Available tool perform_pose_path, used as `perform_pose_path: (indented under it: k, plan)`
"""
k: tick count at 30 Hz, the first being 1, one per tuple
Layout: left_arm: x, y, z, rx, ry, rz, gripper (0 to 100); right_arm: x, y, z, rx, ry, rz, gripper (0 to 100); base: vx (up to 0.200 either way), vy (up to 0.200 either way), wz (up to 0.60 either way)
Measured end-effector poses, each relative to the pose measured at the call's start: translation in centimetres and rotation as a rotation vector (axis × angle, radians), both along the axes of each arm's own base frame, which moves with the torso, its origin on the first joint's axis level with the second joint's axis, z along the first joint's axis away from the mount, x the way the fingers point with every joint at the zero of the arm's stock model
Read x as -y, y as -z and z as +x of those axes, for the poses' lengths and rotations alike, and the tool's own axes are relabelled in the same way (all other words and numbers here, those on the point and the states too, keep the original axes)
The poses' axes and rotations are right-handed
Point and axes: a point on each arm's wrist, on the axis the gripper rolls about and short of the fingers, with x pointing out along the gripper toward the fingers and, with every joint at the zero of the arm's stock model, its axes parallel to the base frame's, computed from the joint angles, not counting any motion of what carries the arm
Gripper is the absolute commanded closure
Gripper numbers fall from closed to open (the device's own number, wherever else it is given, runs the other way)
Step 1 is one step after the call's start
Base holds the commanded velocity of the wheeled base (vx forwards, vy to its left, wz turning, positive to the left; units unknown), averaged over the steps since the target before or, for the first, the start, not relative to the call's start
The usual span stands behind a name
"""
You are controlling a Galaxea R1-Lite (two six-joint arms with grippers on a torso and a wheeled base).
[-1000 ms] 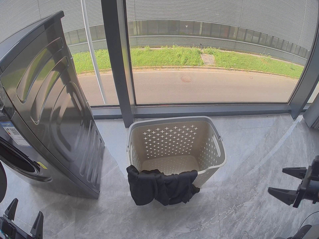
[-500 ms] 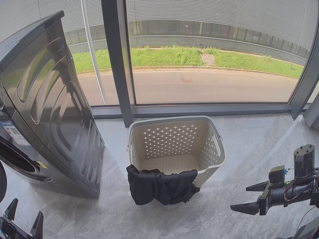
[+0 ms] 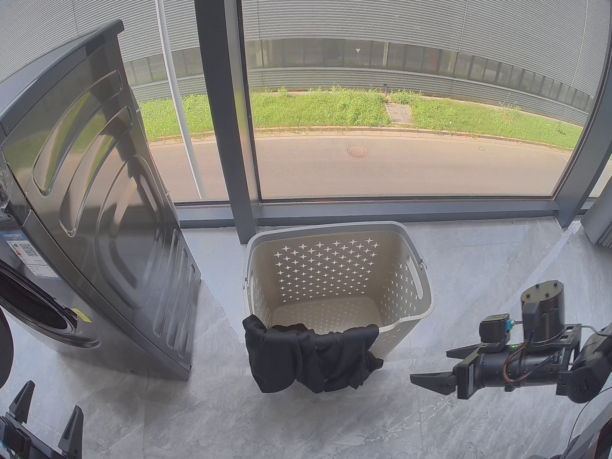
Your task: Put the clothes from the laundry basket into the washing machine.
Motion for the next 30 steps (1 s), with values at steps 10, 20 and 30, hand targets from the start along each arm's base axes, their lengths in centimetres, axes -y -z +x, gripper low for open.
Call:
perform_pose_path:
  k: [10,20,30]
  plan:
    - [0.0,0.0,0.0,0.000,0.000,0.000,0,-3.9,3.6,3.4,-0.035,0.071,-0.038,0,0.000,0.000,0.00]
    - [0.0,0.0,0.0,0.000,0.000,0.000,0,-6.6,6.2,7.2,-0.028,0.136,-0.052,0,0.000,0.000,0.00]
    - [0.0,0.0,0.0,0.000,0.000,0.000,0,-8.3,8.5,9.8,-0.023,0.168,-0.066,0,0.000,0.000,0.00]
